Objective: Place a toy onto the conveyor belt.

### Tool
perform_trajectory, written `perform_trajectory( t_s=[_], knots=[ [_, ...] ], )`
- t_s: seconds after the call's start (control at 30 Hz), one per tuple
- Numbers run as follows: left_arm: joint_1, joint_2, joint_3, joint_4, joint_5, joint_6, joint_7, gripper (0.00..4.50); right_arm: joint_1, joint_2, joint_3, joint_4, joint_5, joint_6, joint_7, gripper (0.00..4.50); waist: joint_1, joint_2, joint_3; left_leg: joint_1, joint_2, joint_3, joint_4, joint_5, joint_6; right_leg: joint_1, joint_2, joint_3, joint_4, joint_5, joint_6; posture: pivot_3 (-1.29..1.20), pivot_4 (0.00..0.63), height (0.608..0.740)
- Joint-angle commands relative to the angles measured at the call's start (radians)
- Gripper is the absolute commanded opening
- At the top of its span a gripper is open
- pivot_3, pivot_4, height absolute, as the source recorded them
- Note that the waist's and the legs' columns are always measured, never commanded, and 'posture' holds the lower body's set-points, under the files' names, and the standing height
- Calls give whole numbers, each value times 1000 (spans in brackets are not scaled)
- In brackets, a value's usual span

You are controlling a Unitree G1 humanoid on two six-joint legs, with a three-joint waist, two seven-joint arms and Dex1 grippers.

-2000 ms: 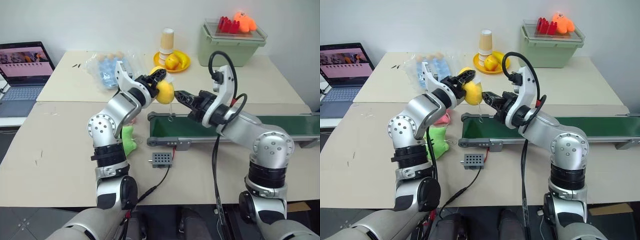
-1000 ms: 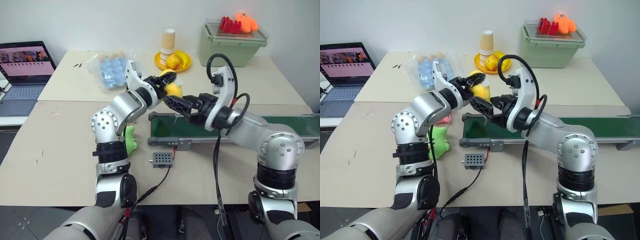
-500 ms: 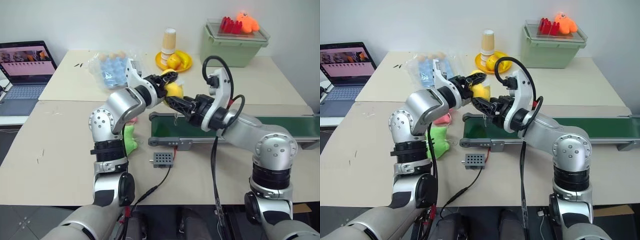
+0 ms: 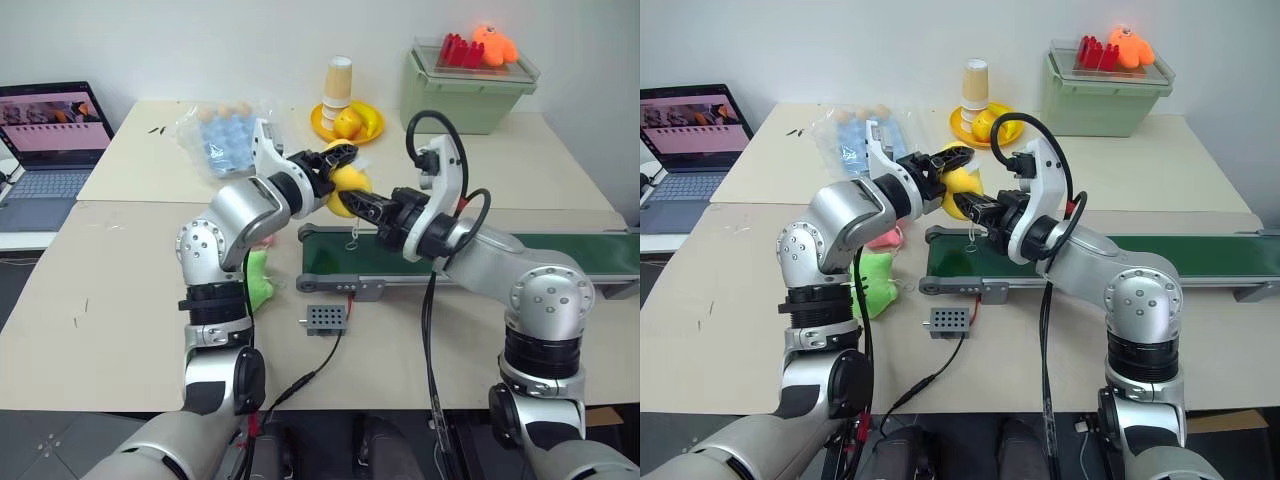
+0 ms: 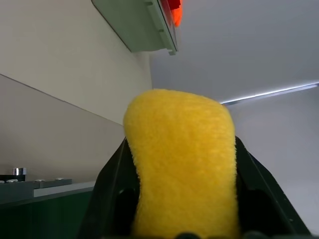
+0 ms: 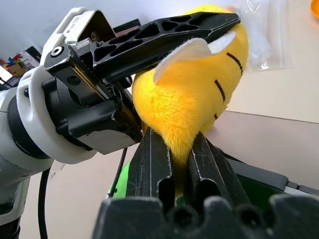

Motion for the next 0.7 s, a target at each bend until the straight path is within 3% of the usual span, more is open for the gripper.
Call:
perform_trajectory(
  t_s=[0.03, 0.1, 0.4, 0.6, 0.7],
  knots=[
    [-47, 33, -25, -34, -85, 14, -2, 3403, -20, -8, -21, -25, 2, -21, 14, 0, 0, 0, 0, 0, 0, 0, 0, 0, 0, 0, 0, 0, 0, 0, 0, 0, 150, 734],
    [-56, 70, -26, -28, -102, 17, 6, 4071, -19, -11, -21, -25, 4, -18, 15, 0, 0, 0, 0, 0, 0, 0, 0, 0, 0, 0, 0, 0, 0, 0, 0, 0, 150, 734],
    [-161, 433, -47, 51, -106, 182, -146, 4071, 3, -129, -43, -30, 6, 16, 85, 0, -10, 0, 0, 1, 0, 0, -2, 0, 0, -1, 0, 0, 0, 0, 0, 0, 150, 734],
    [-197, 629, -140, -15, -10, 360, -466, 4071, 10, -240, -44, -28, -19, 38, 171, 0, -10, 0, 0, 0, 0, 1, -3, 1, -1, -1, 0, -1, 0, -1, 0, 0, 150, 734],
    [-187, 741, -193, -132, 96, 414, -750, 4071, 11, -345, 6, -57, -117, 53, 258, 0, -14, 0, 0, 1, 0, 1, -3, 1, -2, -1, 0, 0, 0, -1, 0, 0, 150, 734]
  ],
)
